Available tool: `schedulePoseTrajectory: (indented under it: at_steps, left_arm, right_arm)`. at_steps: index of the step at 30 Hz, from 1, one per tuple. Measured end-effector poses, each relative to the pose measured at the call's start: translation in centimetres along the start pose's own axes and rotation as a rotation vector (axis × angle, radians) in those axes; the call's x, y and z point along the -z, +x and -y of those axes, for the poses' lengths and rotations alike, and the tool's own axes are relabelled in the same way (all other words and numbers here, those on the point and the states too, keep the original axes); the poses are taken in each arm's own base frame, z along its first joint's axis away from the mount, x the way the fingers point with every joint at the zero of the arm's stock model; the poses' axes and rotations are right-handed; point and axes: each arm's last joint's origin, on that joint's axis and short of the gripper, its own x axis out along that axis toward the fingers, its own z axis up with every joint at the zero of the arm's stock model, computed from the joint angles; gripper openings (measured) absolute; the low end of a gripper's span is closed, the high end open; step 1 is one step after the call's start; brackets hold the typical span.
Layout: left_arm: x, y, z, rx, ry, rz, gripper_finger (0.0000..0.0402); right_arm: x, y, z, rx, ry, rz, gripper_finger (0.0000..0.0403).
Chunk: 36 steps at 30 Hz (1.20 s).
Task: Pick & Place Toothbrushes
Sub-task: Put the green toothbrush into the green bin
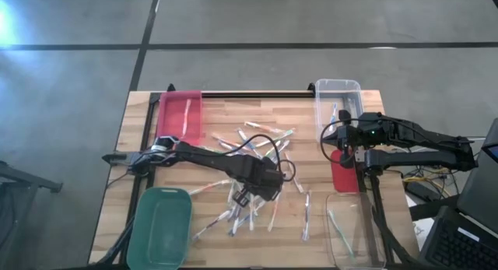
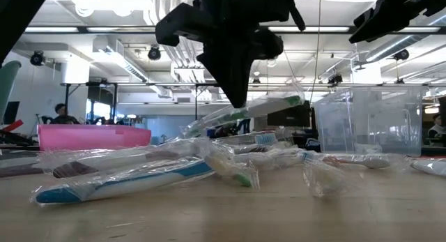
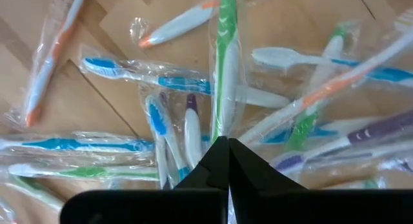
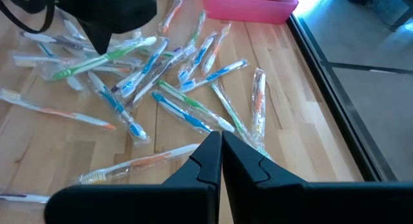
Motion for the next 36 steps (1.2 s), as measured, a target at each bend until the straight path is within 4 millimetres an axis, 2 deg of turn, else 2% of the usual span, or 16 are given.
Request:
schedulePoseTrajectory:
  at_steps: [8, 15, 24, 36]
  left_arm:
    - [0.2, -0.8, 0.6, 0.024, 0.124, -0.031, 0.0001]
    - [0.6, -2.2, 1.9, 0.061, 0.354, -0.076, 0.0001]
    - [1.2, -4.2, 4.4, 0.093, 0.663, -0.214, 0.0]
    - [1.2, -7.7, 7.9, 0.084, 0.688, -0.219, 0.0]
  right_arm:
    - [0.0, 0.0, 0.0, -0.001, 0.0, 0.0, 0.0008]
    - [0.0, 0.0, 0.0, -0.001, 0.0, 0.0, 0.0008]
    - [0.0, 0.0, 0.0, 0.0, 0.0, 0.0, 0.0008]
    - [0.0, 0.0, 0.0, 0.0, 0.0, 0.0, 0.0008]
